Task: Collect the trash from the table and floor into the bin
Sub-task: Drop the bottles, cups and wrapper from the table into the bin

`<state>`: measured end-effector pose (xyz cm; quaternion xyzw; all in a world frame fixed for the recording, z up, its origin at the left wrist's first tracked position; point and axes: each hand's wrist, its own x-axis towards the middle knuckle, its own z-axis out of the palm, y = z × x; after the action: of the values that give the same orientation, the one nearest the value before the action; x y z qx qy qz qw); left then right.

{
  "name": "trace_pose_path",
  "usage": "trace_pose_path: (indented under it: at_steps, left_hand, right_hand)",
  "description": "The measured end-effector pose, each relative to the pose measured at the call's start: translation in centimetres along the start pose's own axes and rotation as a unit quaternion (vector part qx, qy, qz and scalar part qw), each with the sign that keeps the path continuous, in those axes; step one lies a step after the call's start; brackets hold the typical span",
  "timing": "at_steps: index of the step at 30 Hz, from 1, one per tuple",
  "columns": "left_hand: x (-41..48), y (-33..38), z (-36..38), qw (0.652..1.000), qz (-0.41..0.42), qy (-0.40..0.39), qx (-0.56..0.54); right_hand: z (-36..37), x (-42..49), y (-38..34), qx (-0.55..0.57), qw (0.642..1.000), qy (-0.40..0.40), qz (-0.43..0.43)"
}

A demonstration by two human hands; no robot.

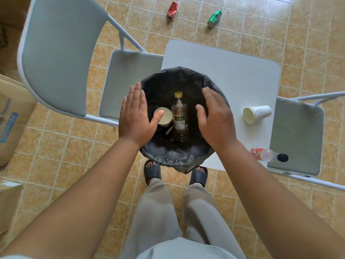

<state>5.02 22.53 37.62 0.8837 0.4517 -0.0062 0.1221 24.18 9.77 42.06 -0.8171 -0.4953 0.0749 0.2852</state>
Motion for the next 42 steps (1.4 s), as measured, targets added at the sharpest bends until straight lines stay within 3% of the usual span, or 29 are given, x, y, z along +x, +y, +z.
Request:
trace_pose_path:
  at_steps: [6,11,15,20,24,28,37,39,42]
  left_hand:
    - [0.0,0.1,0.0,1.000,-0.003,-0.001,0.002]
    - [0.0,0.2,0.1,1.000,-0.004,0.003,0.008]
    - [0.0,0.1,0.3,1.000,0.001,0.014,0.013]
    - [0.0,0.0,0.4,1.000,0.009,0.026,0.015]
    - [-0.1,0.0,0.5,0.999,0.008,0.032,0.008]
    - [-0.1,0.1,0.4,0.999,0.012,0.041,-0.002]
    - [-0.1,0.1,0.4,0.999,0.010,0.044,-0.005]
    - [0.0,0.2,0.4,0.999,0.009,0.044,-0.007]
    - [0.0,0.2,0.3,0.999,0.008,0.041,-0.004]
  right_hand:
    - [-2.1,1.2,3.9,0.010,0.995,0.095,0.015]
    - [-0.5,2.1,9.9,0.043,0.982,0.130,0.127]
    - [3.0,1.6,14.7,0.002,0.978,-0.019,0.206]
    - [6.3,1.1,18.2,-0.073,0.932,-0.229,0.272]
    - [8.2,0.7,19.5,-0.050,0.913,-0.279,0.294]
    - [9.9,-0.9,20.8,-0.151,0.897,-0.337,0.244]
    - [11.1,-5.7,24.0,-0.257,0.918,-0.283,0.102]
    - [10.5,-6.1,24.1,-0.224,0.938,-0.250,0.089]
    - [8.7,-5.5,23.0,-0.120,0.969,-0.147,0.157]
